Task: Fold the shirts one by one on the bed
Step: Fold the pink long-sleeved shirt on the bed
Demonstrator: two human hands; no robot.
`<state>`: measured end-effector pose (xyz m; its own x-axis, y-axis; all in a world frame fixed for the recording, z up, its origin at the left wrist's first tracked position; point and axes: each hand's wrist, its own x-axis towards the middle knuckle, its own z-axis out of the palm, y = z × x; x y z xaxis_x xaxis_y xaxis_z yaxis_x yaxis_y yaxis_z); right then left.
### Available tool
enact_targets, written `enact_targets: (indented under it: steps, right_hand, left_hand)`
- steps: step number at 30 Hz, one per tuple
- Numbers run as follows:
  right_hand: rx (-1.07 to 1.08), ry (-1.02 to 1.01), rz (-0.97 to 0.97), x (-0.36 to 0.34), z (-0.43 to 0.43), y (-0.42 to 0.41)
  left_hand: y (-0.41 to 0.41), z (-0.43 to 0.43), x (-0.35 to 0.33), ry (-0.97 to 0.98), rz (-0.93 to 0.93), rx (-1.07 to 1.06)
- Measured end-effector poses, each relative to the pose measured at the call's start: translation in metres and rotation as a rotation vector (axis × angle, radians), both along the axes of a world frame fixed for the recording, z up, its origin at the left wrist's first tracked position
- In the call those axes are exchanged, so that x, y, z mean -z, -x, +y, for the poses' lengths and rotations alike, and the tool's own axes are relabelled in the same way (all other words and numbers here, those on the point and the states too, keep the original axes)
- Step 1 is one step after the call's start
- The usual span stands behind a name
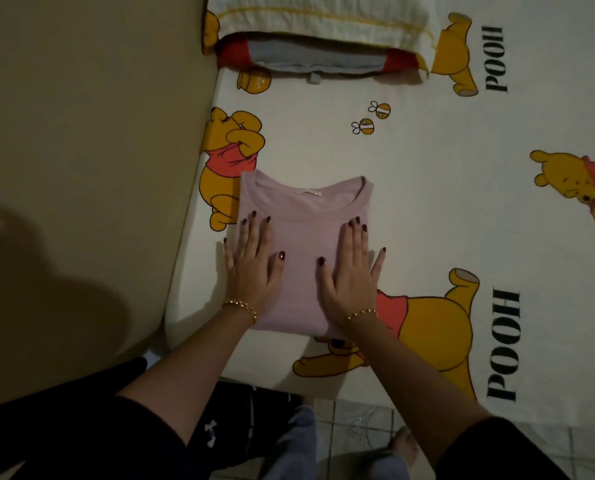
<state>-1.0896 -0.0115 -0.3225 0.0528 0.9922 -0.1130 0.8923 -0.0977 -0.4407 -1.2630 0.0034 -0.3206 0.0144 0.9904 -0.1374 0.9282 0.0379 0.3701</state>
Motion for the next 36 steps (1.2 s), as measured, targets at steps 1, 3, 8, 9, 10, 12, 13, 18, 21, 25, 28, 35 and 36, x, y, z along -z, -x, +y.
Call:
enact_targets:
  steps: [1,3,8,9,10,12,13,18,21,25,28,35,36]
  right_hand:
    - [0.010,0.001,-0.001,-0.001,0.007,-0.001]
    - [0.033,0.017,-0.008,0.000,0.021,-0.005]
    - [0.090,0.092,-0.016,0.006,0.024,-0.027]
    - [0.091,0.103,-0.015,0.008,0.021,-0.030]
    - [0.085,0.117,-0.009,0.008,0.018,-0.034]
    - [0.061,0.114,-0.004,-0.004,0.008,-0.048]
    - [0.056,0.106,0.000,-0.011,0.003,-0.055]
    - [0.030,0.029,0.079,-0.067,-0.018,-0.104]
    - [-0.014,-0.068,0.115,-0.112,-0.033,-0.150]
    - [-0.008,-0.184,0.144,-0.180,-0.058,-0.234]
    - [0.038,-0.295,0.175,-0.231,-0.083,-0.312]
    - [0.185,-0.426,0.152,-0.305,-0.161,-0.491]
    - [0.209,-0.445,0.142,-0.310,-0.173,-0.511]
  left_hand:
    - [0.002,0.006,-0.001,0.006,-0.028,-0.031]
    - [0.005,0.017,0.001,0.036,-0.058,-0.076]
    - [0.011,0.019,0.002,0.130,-0.017,-0.116]
    - [0.014,0.018,0.000,0.145,-0.016,-0.126]
    - [0.016,0.016,-0.002,0.152,-0.020,-0.130]
    - [0.013,0.006,-0.017,0.134,-0.034,-0.111]
    - [0.011,0.002,-0.026,0.119,-0.049,-0.095]
    - [-0.032,-0.006,-0.094,-0.022,-0.151,0.051]
    - [-0.075,-0.014,-0.142,-0.082,-0.244,0.120]
    - [-0.150,-0.027,-0.205,-0.155,-0.293,0.190]
    - [-0.218,-0.041,-0.248,-0.237,-0.332,0.256]
    - [-0.399,-0.078,-0.307,-0.320,-0.422,0.491]
    - [-0.423,-0.083,-0.311,-0.321,-0.434,0.517]
